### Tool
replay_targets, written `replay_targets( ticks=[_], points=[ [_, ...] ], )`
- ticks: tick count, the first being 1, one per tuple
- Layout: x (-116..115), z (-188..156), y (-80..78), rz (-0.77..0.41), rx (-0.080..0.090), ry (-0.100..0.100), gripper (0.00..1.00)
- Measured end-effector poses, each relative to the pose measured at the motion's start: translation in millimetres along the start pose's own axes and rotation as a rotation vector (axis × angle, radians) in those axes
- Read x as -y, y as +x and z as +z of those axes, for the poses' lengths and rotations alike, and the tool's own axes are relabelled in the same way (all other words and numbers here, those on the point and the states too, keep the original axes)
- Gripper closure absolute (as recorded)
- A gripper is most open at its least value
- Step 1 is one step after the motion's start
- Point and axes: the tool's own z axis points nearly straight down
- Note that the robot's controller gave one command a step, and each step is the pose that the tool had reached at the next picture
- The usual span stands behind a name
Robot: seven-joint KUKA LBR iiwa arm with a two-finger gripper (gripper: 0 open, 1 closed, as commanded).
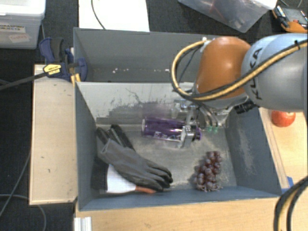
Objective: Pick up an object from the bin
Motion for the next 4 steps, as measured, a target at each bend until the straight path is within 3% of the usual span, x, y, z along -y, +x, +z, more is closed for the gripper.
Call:
replay_targets(
  ticks=[1, 2, 3, 4],
  points=[
    [0.3, -4.8, -1.7, 0.002, 0.008, 0.000, 0.00],
    [-21.8, 95.9, -8.2, 0.100, 0.005, -0.002, 0.00],
    [-30.4, 59.6, -9.9, 0.094, 0.025, -0.003, 0.00],
    [-22.5, 89.3, -8.3, 0.100, 0.007, -0.001, 0.00]
  ],
)
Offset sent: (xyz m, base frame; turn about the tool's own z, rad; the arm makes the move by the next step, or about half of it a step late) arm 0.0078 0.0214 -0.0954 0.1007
